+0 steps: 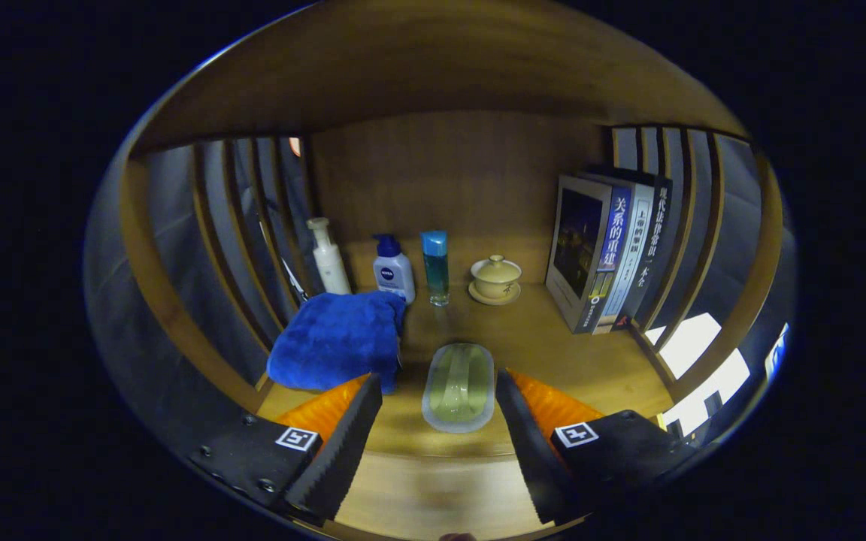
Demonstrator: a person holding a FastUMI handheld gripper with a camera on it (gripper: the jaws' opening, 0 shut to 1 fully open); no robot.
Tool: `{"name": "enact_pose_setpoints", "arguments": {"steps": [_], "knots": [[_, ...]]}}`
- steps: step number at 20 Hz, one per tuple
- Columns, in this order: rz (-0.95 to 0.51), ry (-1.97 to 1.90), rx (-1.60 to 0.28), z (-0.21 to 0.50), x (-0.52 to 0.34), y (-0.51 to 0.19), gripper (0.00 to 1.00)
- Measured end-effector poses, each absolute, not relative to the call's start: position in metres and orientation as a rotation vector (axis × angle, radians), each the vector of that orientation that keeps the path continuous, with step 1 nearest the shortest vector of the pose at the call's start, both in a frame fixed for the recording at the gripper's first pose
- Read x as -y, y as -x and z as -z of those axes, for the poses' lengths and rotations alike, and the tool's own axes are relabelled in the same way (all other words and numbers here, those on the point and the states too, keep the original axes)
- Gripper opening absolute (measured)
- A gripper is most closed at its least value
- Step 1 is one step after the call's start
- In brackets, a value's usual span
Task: Pull open the drawer, take out the items inside it, and place them on the countertop above the cabinet.
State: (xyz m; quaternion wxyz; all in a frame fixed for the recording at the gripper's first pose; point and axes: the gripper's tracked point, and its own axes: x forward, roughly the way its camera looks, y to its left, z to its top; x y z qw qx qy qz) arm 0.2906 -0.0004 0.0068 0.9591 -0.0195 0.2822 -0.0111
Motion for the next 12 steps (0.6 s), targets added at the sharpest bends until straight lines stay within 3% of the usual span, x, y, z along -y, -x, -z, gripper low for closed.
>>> {"name": "enact_pose_setpoints", "arguments": {"steps": [12], "knots": [[-0.055,0.082,-0.314,-0.081,-0.035,-0.2,0.98]]}}
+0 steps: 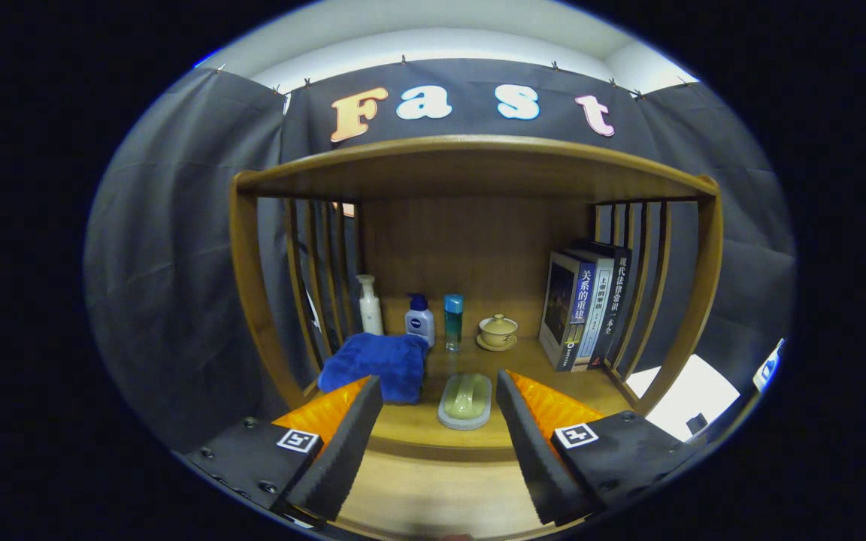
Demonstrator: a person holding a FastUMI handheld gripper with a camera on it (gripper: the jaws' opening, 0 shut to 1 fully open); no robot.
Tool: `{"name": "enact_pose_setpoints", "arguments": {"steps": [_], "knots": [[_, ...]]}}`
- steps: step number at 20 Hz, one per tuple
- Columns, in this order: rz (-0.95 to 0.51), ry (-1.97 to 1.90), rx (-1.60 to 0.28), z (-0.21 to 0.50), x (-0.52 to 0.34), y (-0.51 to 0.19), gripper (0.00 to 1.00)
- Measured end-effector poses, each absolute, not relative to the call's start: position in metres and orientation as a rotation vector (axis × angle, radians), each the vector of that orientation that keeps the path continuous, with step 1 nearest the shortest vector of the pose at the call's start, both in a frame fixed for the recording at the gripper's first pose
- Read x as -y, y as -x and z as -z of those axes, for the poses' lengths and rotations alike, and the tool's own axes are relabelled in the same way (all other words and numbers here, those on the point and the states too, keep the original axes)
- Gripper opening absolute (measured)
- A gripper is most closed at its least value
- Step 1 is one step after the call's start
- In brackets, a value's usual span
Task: Pull open the drawer, take out the items inside it, and place them on the countertop above the cabinet.
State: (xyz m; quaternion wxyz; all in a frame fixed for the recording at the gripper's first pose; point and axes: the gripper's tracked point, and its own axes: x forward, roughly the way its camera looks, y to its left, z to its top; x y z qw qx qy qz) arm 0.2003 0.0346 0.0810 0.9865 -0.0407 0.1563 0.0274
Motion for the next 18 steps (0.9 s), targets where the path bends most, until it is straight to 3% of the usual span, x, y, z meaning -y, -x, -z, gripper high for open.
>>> {"name": "enact_pose_setpoints", "arguments": {"steps": [11,18], "knots": [[-0.12,0.119,-0.218,-0.084,-0.059,-0.119,0.98],[-0.082,0.149,-0.113,-0.074,-0.062,-0.086,0.99]]}}
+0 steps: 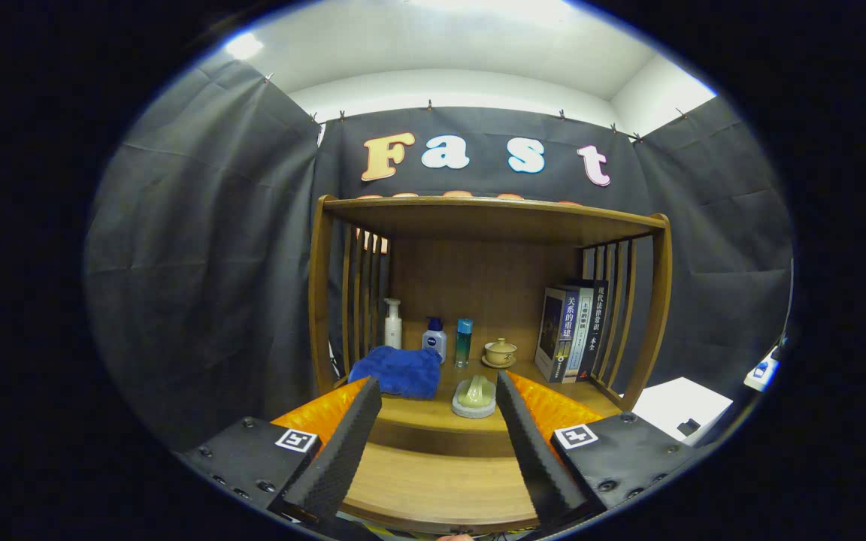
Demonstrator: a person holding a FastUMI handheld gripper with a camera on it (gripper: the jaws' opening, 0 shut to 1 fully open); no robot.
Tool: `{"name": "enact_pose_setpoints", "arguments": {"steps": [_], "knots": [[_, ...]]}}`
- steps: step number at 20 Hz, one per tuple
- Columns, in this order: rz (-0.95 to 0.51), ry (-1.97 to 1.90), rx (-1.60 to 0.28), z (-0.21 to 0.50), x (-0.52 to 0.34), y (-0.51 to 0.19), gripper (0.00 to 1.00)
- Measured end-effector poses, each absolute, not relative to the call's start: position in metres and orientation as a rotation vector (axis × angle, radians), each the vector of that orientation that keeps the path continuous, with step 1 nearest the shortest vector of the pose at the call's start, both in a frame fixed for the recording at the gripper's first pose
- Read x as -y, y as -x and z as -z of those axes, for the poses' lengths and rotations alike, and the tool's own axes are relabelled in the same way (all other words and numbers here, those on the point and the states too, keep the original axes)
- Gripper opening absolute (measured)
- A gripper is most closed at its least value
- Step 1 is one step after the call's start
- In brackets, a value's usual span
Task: Pull open the drawer, take out the items inside it, and place them on the countertop above the cabinet.
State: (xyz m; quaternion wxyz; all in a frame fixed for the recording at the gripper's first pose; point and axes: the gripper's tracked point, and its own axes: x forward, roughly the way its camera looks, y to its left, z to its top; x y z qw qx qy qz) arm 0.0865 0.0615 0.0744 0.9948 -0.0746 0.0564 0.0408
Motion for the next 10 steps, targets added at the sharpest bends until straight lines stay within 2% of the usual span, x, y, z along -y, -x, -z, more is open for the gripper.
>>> {"name": "enact_pose_setpoints", "arguments": {"steps": [10], "knots": [[0.006,0.056,-0.023,-0.038,-0.028,-0.045,0.98]]}}
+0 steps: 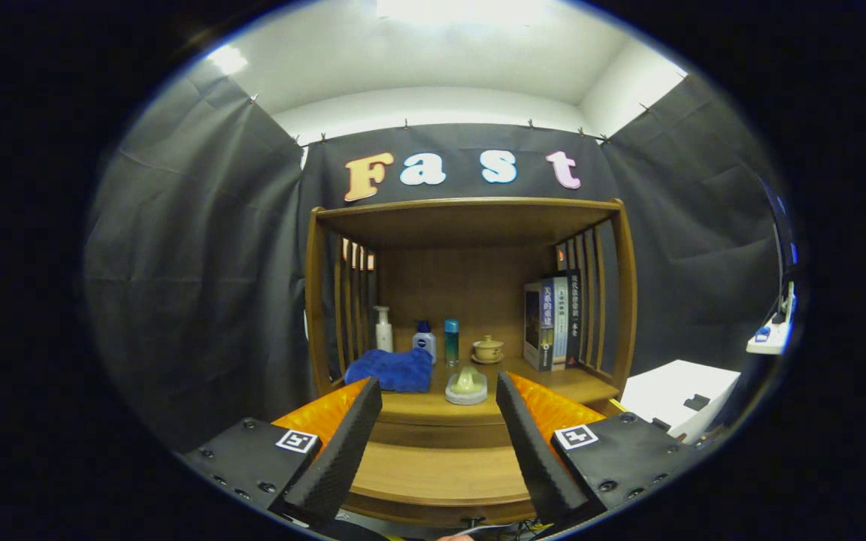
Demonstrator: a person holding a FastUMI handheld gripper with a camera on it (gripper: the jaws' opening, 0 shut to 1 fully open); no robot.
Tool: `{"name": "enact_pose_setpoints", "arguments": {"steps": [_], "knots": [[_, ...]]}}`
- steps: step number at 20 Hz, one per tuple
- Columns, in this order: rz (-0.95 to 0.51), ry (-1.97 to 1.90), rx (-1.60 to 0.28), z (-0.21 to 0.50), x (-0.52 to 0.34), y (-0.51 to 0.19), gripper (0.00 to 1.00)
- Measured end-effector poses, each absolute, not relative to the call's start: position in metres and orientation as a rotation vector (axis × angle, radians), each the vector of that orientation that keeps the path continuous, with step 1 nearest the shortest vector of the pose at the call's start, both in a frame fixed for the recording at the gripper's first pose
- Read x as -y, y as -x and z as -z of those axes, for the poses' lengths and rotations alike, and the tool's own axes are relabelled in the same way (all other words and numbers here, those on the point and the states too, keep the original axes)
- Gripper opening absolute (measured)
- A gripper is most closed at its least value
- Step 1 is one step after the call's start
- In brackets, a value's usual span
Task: Pull open the drawer, take out the items inside it, and place them on the countertop above the cabinet.
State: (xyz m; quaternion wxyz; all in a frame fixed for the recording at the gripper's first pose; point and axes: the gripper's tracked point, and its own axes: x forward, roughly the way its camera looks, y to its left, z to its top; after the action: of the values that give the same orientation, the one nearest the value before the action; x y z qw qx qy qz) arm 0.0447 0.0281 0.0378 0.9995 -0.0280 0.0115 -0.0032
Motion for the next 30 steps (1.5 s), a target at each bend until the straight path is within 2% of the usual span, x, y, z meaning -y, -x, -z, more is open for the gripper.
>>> {"name": "enact_pose_setpoints", "arguments": {"steps": [6,14,19,30], "knots": [[0.069,0.07,-0.031,0.006,0.008,-0.036,0.98],[0.053,0.124,-0.057,0.069,0.003,-0.005,0.98],[0.088,0.091,-0.158,0.121,0.011,-0.005,0.99],[0.117,0.133,-0.188,0.149,0.016,-0.001,0.98]]}}
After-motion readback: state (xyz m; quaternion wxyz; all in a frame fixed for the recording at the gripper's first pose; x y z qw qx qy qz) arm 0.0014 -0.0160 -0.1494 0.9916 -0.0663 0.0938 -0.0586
